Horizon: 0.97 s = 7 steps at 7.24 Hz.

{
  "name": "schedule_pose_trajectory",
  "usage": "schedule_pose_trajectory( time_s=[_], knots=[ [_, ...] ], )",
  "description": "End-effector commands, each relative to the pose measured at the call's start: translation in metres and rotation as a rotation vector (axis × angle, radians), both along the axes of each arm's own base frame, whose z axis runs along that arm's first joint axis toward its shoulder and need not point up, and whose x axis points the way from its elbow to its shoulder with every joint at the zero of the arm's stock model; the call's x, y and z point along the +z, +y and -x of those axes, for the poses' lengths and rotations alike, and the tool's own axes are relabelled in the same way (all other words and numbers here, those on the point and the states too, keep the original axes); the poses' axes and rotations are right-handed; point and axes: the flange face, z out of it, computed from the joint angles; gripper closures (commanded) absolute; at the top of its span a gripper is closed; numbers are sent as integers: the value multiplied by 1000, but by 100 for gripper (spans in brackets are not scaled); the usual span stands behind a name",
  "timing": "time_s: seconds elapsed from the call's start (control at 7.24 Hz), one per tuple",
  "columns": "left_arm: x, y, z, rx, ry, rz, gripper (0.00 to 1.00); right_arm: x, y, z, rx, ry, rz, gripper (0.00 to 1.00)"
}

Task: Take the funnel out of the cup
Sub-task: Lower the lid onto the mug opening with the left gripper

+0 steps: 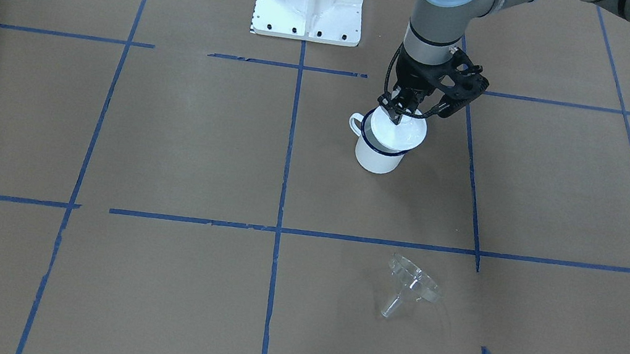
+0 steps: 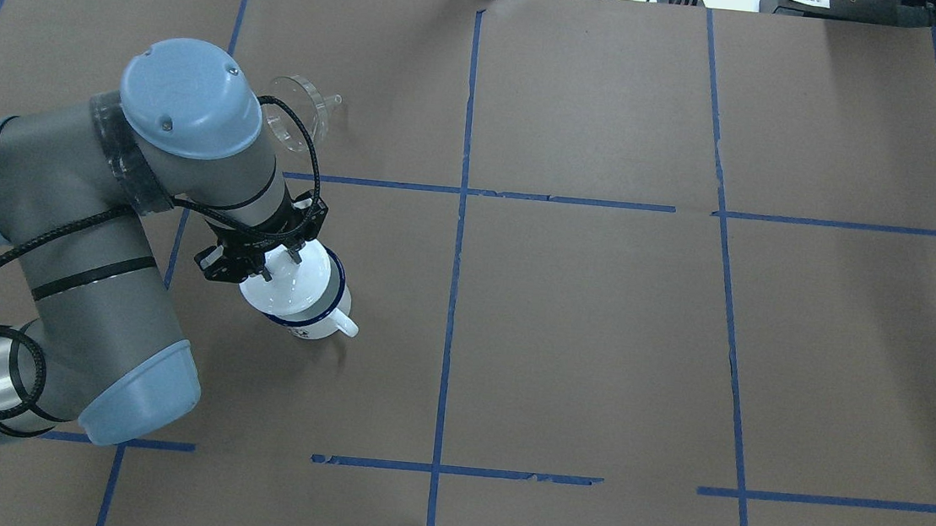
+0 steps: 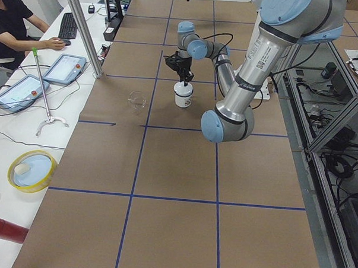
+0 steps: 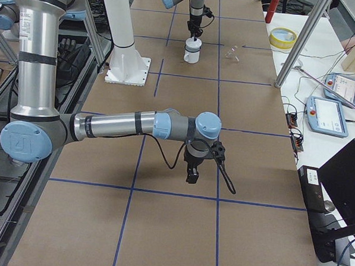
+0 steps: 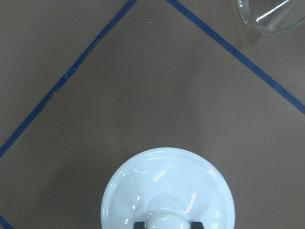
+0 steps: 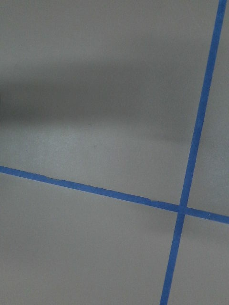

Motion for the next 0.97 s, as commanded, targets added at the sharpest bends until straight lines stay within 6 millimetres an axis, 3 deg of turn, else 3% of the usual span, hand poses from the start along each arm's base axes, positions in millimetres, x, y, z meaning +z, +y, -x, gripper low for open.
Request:
schedule_pose_trajectory(
  time_s=[0.0,0.83],
  knots=[
    [0,5,-10,14,14,-7,100,0,0,0,-1,0,-1,0],
    [3,9,-13,40,12,-26,100,0,0,0,-1,0,-1,0]
  ],
)
